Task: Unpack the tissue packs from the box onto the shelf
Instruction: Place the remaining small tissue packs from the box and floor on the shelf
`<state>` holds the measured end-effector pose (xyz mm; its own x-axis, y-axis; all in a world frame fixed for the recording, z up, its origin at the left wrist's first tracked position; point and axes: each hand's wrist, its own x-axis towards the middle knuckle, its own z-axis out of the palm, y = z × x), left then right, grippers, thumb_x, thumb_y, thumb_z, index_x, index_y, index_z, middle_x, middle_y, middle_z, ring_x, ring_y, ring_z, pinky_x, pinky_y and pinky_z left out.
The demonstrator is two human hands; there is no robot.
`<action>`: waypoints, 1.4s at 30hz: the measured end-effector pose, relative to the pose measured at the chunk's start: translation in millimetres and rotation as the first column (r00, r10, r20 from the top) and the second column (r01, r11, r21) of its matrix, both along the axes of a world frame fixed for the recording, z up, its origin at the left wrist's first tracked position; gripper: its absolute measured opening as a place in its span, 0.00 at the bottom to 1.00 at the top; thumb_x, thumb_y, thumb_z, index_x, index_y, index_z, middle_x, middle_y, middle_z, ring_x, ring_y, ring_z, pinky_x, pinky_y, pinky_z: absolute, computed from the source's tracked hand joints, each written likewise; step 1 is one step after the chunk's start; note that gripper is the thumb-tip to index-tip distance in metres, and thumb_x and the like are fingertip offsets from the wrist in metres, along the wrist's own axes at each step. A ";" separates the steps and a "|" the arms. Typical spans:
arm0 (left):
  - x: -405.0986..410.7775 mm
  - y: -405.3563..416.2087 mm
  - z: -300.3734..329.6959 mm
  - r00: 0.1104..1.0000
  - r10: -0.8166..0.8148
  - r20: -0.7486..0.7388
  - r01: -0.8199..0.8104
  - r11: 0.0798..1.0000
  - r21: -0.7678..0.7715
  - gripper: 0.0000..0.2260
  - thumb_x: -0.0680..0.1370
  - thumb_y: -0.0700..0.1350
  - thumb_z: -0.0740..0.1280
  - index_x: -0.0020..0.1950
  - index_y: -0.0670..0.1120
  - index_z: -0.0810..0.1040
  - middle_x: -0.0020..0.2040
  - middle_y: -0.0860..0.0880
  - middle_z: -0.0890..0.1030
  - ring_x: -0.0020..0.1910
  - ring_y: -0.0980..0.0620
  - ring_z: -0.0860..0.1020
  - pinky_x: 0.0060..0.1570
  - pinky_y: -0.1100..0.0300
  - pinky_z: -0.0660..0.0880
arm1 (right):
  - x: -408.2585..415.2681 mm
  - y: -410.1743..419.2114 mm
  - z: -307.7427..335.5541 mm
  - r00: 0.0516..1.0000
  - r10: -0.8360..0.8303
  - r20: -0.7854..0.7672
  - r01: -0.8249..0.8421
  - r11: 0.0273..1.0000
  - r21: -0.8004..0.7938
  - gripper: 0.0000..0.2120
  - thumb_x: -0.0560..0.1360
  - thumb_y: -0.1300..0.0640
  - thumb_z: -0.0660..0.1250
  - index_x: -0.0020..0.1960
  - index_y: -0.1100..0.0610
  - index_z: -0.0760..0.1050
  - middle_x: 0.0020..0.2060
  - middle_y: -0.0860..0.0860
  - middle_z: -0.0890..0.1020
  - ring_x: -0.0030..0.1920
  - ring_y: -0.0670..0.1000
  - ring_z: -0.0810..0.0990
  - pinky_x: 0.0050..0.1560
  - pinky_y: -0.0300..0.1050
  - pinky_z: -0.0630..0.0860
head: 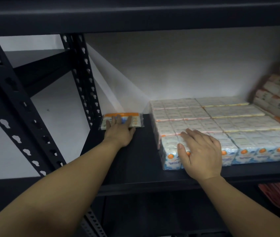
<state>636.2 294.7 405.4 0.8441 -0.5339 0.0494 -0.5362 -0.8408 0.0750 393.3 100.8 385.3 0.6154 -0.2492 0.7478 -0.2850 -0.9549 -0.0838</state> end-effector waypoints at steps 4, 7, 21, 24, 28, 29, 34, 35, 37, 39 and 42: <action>-26.1 10.9 7.7 1.000 -0.016 0.000 0.016 1.000 -0.020 0.32 0.85 0.64 0.51 0.85 0.53 0.48 0.85 0.40 0.47 0.83 0.37 0.46 0.81 0.38 0.46 | -0.6 1.8 1.9 1.000 0.002 -0.018 -0.002 1.000 0.021 0.26 0.81 0.42 0.55 0.63 0.56 0.83 0.64 0.55 0.83 0.63 0.57 0.81 0.64 0.57 0.71; -54.8 23.1 11.4 0.999 -0.038 0.009 0.038 0.998 -0.053 0.33 0.84 0.64 0.52 0.85 0.51 0.49 0.85 0.40 0.51 0.83 0.39 0.49 0.81 0.39 0.47 | -1.4 3.3 2.6 0.999 0.005 -0.034 -0.004 0.999 0.036 0.26 0.81 0.41 0.56 0.63 0.56 0.83 0.64 0.54 0.83 0.63 0.57 0.81 0.64 0.57 0.70; -258.2 23.5 28.8 0.994 -0.004 0.110 0.041 0.943 -0.331 0.33 0.84 0.63 0.57 0.85 0.51 0.53 0.85 0.47 0.55 0.84 0.48 0.49 0.81 0.50 0.45 | -53.3 -3.2 47.8 0.910 0.383 -0.161 -0.299 0.873 0.386 0.38 0.79 0.30 0.58 0.82 0.49 0.60 0.82 0.49 0.61 0.82 0.51 0.56 0.81 0.56 0.55; -305.1 3.4 24.7 0.988 -0.036 0.150 0.093 0.914 -0.395 0.32 0.83 0.61 0.61 0.84 0.50 0.59 0.82 0.49 0.64 0.82 0.49 0.57 0.81 0.50 0.54 | -100.8 -19.3 41.9 0.895 0.429 -0.122 -0.349 0.845 0.406 0.34 0.80 0.34 0.62 0.81 0.50 0.64 0.81 0.48 0.64 0.81 0.49 0.57 0.81 0.54 0.56; -363.2 -31.7 -6.9 0.981 -0.061 0.182 0.138 0.884 -0.448 0.30 0.81 0.59 0.65 0.80 0.48 0.67 0.73 0.49 0.74 0.74 0.49 0.68 0.72 0.53 0.67 | -172.4 -52.3 5.4 0.908 0.400 -0.127 -0.319 0.855 0.408 0.31 0.80 0.37 0.64 0.77 0.51 0.70 0.76 0.47 0.71 0.78 0.49 0.64 0.79 0.52 0.60; -375.8 -41.4 -19.9 0.985 -0.067 0.156 0.131 0.884 -0.448 0.30 0.81 0.59 0.65 0.80 0.48 0.67 0.73 0.50 0.74 0.73 0.49 0.69 0.71 0.52 0.69 | -190.2 -61.1 -6.7 0.914 0.388 -0.121 -0.304 0.850 0.429 0.30 0.80 0.38 0.64 0.77 0.52 0.71 0.75 0.48 0.73 0.77 0.49 0.66 0.78 0.53 0.62; -427.7 -83.5 -95.5 0.990 -0.133 -0.038 0.108 0.916 -0.386 0.30 0.82 0.61 0.63 0.81 0.49 0.65 0.73 0.51 0.74 0.72 0.50 0.70 0.69 0.50 0.73 | -268.7 -101.0 -80.1 0.924 0.311 -0.223 -0.151 0.832 0.534 0.26 0.80 0.39 0.66 0.71 0.53 0.76 0.68 0.47 0.79 0.70 0.49 0.73 0.70 0.54 0.72; -435.0 -90.0 -110.9 0.986 -0.151 -0.076 0.112 0.921 -0.374 0.30 0.82 0.61 0.63 0.81 0.49 0.65 0.72 0.51 0.74 0.72 0.50 0.70 0.69 0.51 0.73 | -281.5 -107.3 -95.6 0.919 0.298 -0.260 -0.110 0.825 0.555 0.25 0.80 0.39 0.66 0.71 0.53 0.77 0.67 0.47 0.79 0.69 0.49 0.74 0.68 0.54 0.73; -445.9 -102.4 -141.9 0.975 -0.175 -0.135 0.121 0.934 -0.336 0.30 0.82 0.61 0.63 0.81 0.49 0.66 0.70 0.51 0.75 0.70 0.49 0.71 0.67 0.52 0.73 | -303.8 -117.7 -126.0 0.907 0.274 -0.321 -0.033 0.803 0.595 0.25 0.80 0.40 0.66 0.70 0.54 0.77 0.65 0.48 0.80 0.68 0.49 0.75 0.67 0.55 0.74; -452.6 -112.3 -172.3 0.964 -0.183 -0.193 0.119 0.946 -0.303 0.30 0.82 0.61 0.63 0.81 0.50 0.66 0.68 0.51 0.76 0.68 0.48 0.72 0.65 0.51 0.73 | -321.5 -124.9 -155.0 0.894 0.251 -0.372 0.044 0.776 0.629 0.24 0.80 0.41 0.67 0.69 0.54 0.78 0.64 0.48 0.81 0.66 0.51 0.76 0.65 0.55 0.75; -455.6 -124.1 -217.1 0.942 -0.193 -0.273 0.114 0.954 -0.279 0.30 0.81 0.61 0.63 0.80 0.50 0.67 0.67 0.50 0.77 0.67 0.47 0.73 0.65 0.50 0.74 | -341.7 -131.7 -197.5 0.863 0.220 -0.455 0.156 0.740 0.654 0.24 0.80 0.41 0.67 0.69 0.55 0.78 0.64 0.49 0.81 0.66 0.52 0.76 0.65 0.53 0.76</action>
<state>180.6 170.6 188.4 0.7502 -0.6603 -0.0363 -0.5776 -0.6810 0.4501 51.6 -30.8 187.7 0.8518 -0.5238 0.0090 -0.4349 -0.7165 -0.5454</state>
